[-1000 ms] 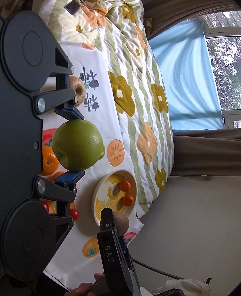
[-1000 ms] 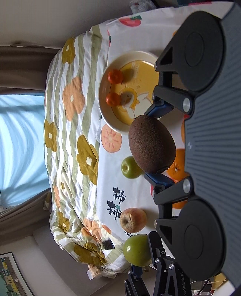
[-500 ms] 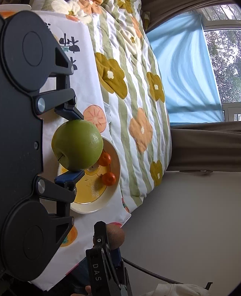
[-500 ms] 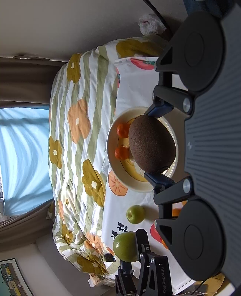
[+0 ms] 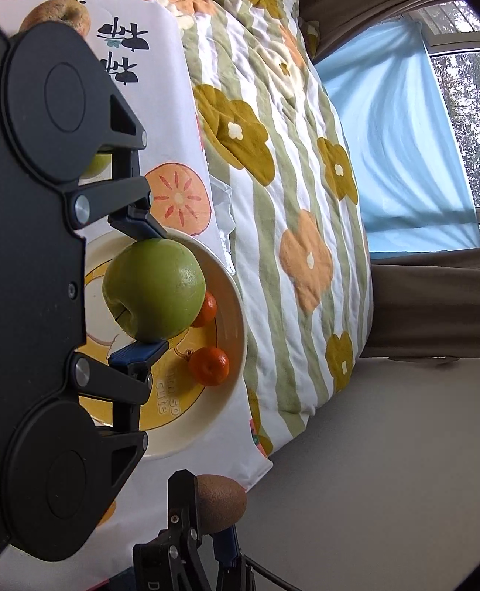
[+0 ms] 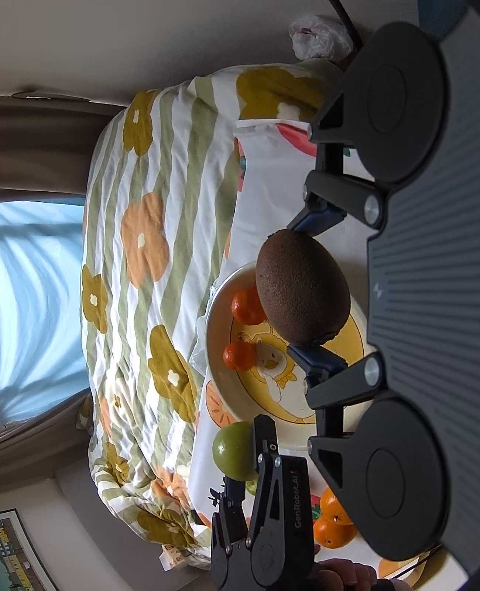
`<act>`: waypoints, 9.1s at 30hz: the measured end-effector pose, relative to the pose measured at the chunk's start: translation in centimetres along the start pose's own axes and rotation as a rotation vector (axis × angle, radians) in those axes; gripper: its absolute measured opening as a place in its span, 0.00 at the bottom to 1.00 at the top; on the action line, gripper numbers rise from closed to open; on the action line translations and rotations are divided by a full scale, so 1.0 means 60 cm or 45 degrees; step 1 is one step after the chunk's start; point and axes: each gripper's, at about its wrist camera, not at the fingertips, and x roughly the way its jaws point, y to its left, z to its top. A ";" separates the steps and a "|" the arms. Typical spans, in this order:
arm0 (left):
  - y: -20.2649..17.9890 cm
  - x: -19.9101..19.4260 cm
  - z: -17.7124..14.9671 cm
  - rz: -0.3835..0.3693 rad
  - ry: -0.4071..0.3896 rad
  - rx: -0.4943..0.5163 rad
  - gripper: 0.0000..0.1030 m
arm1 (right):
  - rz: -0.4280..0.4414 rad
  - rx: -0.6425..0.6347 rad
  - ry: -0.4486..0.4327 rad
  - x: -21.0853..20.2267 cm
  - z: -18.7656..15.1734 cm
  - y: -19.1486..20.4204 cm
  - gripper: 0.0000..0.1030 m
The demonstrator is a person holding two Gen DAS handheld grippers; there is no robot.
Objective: Organize fruits
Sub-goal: 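Carry the green apple into the bowl with the left tool while the right tool carries the kiwi, then open the left tool in the bowl while the right tool releases the kiwi there, then withdraw both tools from the bowl toward the remaining fruit, then grasp the large wrinkled brown apple with the left tool while the right tool grasps a green apple, then carry the brown apple over the cream bowl with the left tool while the right tool carries the green apple, then open both tools in the bowl to release the two apples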
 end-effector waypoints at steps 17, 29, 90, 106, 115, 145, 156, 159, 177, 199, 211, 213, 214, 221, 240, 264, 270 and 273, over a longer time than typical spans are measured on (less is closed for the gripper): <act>-0.025 0.076 -0.002 0.053 0.080 0.128 0.74 | 0.028 -0.043 0.038 0.053 0.004 -0.019 0.75; 0.031 0.008 -0.006 0.048 0.016 -0.040 0.89 | 0.042 -0.087 0.061 0.072 0.003 -0.012 0.75; 0.187 -0.282 -0.153 0.312 -0.201 -0.235 0.99 | 0.007 -0.063 -0.118 -0.065 -0.007 0.274 1.00; 0.347 -0.168 -0.188 0.146 -0.029 -0.037 0.98 | -0.139 0.175 0.055 0.061 -0.001 0.392 1.00; 0.388 -0.086 -0.189 0.027 0.043 0.063 0.92 | -0.178 0.315 0.092 0.131 0.005 0.417 1.00; 0.416 -0.050 -0.188 -0.103 0.051 0.087 0.77 | -0.192 0.332 0.165 0.236 0.035 0.422 0.82; 0.411 -0.068 -0.199 -0.080 0.016 0.054 0.77 | -0.156 0.325 0.151 0.243 0.036 0.417 0.67; 0.407 -0.079 -0.198 -0.071 0.005 0.054 0.77 | -0.139 0.341 0.134 0.231 0.032 0.416 0.67; 0.334 -0.199 -0.166 0.001 -0.116 0.007 0.77 | -0.061 0.292 0.051 0.085 0.016 0.393 0.67; 0.128 -0.232 -0.101 -0.019 -0.172 -0.027 0.77 | -0.091 0.282 -0.037 -0.059 -0.013 0.193 0.67; 0.020 -0.138 -0.068 -0.042 -0.124 -0.006 0.77 | -0.101 0.289 -0.022 -0.050 -0.033 0.071 0.67; 0.007 -0.119 -0.065 -0.046 -0.111 0.002 0.77 | -0.103 0.291 -0.014 -0.044 -0.035 0.056 0.67; -0.001 -0.108 -0.063 -0.049 -0.102 0.007 0.77 | -0.103 0.293 -0.011 -0.041 -0.037 0.049 0.67; -0.039 -0.042 -0.057 -0.061 -0.041 0.047 0.77 | -0.099 0.311 0.007 -0.022 -0.047 0.007 0.67; -0.083 -0.018 -0.051 -0.035 -0.064 0.190 0.89 | -0.094 0.348 -0.002 -0.003 -0.042 -0.030 0.67; 0.040 -0.070 -0.077 0.107 -0.053 -0.111 0.92 | 0.093 0.156 -0.012 0.102 0.039 0.050 0.67; 0.054 -0.074 -0.087 0.145 -0.044 -0.152 0.92 | 0.125 0.109 -0.011 0.135 0.038 0.068 0.67; 0.057 -0.075 -0.091 0.163 -0.037 -0.162 0.92 | 0.130 0.110 0.001 0.145 0.036 0.070 0.67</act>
